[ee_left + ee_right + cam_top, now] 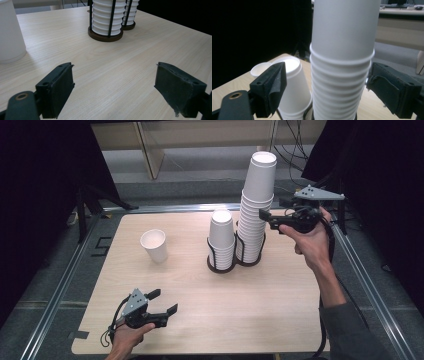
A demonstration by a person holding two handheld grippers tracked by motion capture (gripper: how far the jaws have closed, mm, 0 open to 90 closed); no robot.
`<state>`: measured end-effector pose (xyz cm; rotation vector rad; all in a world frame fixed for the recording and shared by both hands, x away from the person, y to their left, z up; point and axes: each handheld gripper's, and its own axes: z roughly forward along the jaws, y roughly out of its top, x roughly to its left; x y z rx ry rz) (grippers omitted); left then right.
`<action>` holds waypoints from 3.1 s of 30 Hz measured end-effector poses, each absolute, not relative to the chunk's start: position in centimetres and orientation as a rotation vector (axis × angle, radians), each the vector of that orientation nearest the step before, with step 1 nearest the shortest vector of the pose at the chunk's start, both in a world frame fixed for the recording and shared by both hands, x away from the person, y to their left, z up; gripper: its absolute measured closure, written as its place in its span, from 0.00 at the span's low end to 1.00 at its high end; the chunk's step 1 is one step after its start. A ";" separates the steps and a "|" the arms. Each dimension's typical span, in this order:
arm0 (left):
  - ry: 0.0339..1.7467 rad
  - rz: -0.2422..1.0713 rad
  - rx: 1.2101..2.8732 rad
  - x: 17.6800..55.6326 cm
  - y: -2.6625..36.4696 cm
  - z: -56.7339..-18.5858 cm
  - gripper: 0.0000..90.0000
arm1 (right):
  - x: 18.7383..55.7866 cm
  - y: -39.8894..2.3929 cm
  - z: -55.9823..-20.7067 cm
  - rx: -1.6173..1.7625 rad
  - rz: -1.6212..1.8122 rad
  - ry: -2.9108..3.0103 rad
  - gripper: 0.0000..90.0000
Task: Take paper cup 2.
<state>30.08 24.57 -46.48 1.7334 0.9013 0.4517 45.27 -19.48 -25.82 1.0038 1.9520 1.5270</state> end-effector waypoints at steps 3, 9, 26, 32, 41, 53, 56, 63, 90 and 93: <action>0.899 0.446 1.729 30.1 24.5 -46.5 0.16 | 45.9 -18.9 -24.8 1.007 1.530 1.943 0.17; 0.904 0.448 1.756 30.0 24.4 -46.5 0.16 | 47.4 -18.3 -23.4 1.009 1.530 1.921 0.17; 0.891 0.424 1.748 30.2 24.3 -46.8 0.16 | 51.9 -16.5 -22.7 1.050 1.483 1.938 0.16; 0.895 0.424 1.750 30.2 24.3 -46.8 0.16 | 52.5 -16.0 -22.6 1.051 1.469 1.923 0.16; 0.894 0.428 1.772 30.2 24.3 -46.8 0.16 | 52.2 -16.1 -20.7 1.043 1.494 1.909 0.19; 0.889 0.423 1.767 30.2 24.2 -46.9 0.16 | 50.9 -15.8 -15.4 0.972 1.522 1.800 0.19; 0.893 0.427 1.781 30.2 24.3 -46.8 0.16 | 50.2 -16.2 -14.1 0.956 1.514 1.771 0.19; 0.892 0.429 1.781 30.2 24.3 -46.8 0.16 | 47.7 -18.3 -12.1 0.934 1.555 1.716 0.19; 0.871 0.430 1.752 30.2 24.3 -46.7 0.16 | 36.7 -17.9 -24.6 0.849 1.611 1.941 0.19; 0.872 0.432 1.756 30.2 24.3 -46.7 0.16 | 36.2 -16.6 -26.2 0.822 1.626 1.968 0.19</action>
